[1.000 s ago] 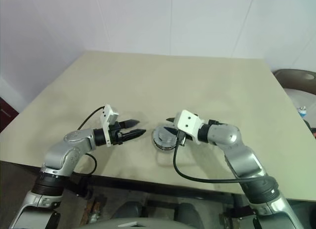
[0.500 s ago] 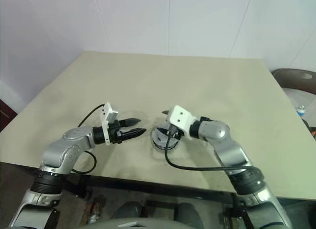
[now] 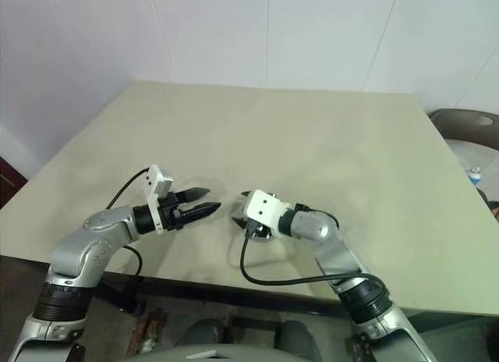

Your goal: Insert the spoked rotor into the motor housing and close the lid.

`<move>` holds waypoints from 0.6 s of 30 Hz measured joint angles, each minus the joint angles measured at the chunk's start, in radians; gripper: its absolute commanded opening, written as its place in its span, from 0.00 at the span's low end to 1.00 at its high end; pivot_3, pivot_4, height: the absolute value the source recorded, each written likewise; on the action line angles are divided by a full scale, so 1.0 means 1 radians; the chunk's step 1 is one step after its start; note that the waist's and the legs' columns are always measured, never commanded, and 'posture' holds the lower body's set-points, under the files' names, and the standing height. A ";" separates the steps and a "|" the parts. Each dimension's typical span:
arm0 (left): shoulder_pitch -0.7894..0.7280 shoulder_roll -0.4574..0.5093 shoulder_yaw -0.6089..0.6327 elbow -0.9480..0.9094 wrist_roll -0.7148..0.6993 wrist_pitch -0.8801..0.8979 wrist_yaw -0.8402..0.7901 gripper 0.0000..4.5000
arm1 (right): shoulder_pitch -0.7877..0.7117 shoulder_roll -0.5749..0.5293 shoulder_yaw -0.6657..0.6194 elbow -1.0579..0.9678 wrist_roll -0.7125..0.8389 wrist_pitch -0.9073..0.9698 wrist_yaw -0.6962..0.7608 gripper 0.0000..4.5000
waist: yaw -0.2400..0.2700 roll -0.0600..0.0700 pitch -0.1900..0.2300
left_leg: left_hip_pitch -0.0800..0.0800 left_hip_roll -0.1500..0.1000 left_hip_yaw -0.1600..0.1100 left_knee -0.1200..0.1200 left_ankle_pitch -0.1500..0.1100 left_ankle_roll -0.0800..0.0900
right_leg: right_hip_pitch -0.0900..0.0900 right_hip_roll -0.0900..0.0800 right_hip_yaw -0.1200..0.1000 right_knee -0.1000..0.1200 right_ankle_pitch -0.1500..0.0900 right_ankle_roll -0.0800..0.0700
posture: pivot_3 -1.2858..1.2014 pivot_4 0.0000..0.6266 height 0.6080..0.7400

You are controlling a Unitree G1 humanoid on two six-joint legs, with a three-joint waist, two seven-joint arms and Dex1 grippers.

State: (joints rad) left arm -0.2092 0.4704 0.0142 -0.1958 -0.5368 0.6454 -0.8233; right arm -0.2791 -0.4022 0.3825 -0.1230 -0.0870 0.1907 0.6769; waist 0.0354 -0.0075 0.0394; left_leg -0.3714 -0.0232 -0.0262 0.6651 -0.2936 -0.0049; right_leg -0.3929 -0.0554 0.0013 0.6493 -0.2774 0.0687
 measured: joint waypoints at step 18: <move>-0.072 0.011 -0.042 0.078 0.007 -0.003 -0.053 0.72 | 0.120 0.006 -0.239 -0.239 0.352 0.531 0.019 0.72 | 0.001 0.000 0.000 | 0.000 0.000 0.000 0.000 0.000 0.000 | 0.000 0.000 0.000 0.000 0.000 0.000 | 0.52 0.00 1.00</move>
State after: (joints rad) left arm -0.2809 0.4817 -0.0275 -0.1181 -0.5303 0.6421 -0.8765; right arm -0.1588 -0.3966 0.1434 -0.3618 0.2653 0.7220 0.6961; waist 0.0364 -0.0075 0.0394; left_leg -0.3718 -0.0229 -0.0264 0.6651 -0.2937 -0.0048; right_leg -0.3931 -0.0551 0.0012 0.6493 -0.2774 0.0688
